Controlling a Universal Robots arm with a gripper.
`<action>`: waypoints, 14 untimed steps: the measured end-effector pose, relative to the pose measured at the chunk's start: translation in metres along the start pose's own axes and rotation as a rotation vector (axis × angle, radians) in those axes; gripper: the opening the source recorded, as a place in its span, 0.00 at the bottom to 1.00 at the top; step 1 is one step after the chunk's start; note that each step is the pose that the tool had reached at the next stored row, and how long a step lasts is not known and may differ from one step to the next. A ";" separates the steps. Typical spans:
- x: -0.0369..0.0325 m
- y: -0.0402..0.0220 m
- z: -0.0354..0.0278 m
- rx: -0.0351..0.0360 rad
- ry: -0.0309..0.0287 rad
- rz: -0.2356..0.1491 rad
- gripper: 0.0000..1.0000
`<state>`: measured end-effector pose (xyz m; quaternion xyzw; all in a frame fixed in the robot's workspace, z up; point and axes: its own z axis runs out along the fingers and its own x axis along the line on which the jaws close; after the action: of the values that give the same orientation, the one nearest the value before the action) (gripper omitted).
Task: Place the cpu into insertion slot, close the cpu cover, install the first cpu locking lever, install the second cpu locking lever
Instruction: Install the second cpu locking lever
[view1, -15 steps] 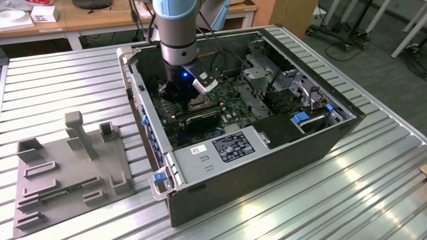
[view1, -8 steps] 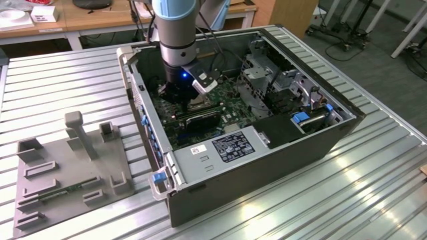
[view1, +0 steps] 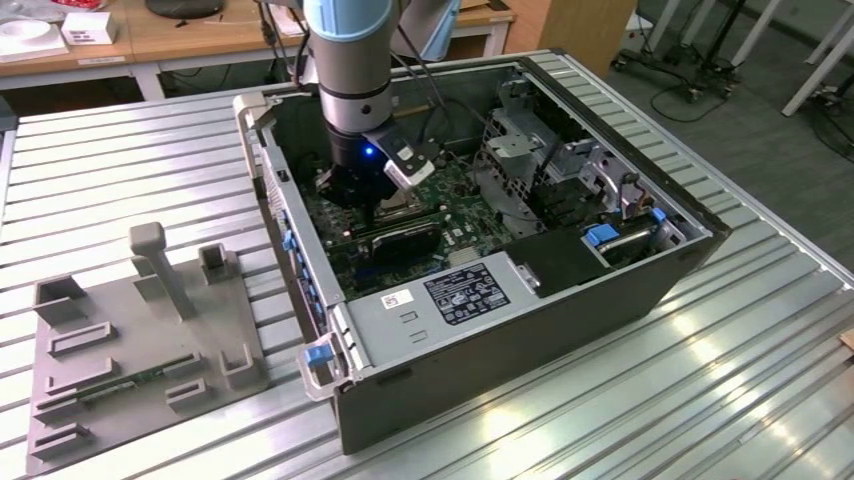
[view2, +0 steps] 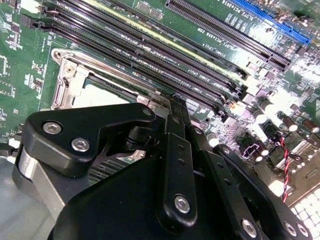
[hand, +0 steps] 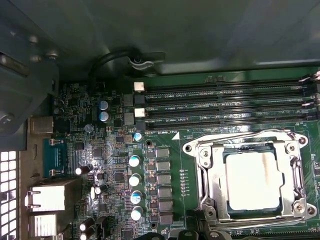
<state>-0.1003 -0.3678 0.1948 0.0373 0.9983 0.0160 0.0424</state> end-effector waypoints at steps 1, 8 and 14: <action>0.0000 0.0000 0.0000 0.0004 -0.0001 0.000 0.11; 0.0000 0.0000 0.0001 0.0125 -0.0011 -0.001 0.11; 0.0000 0.0000 0.0000 0.0135 -0.0012 -0.001 0.11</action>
<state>-0.1003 -0.3678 0.1947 0.0371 0.9984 0.0092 0.0428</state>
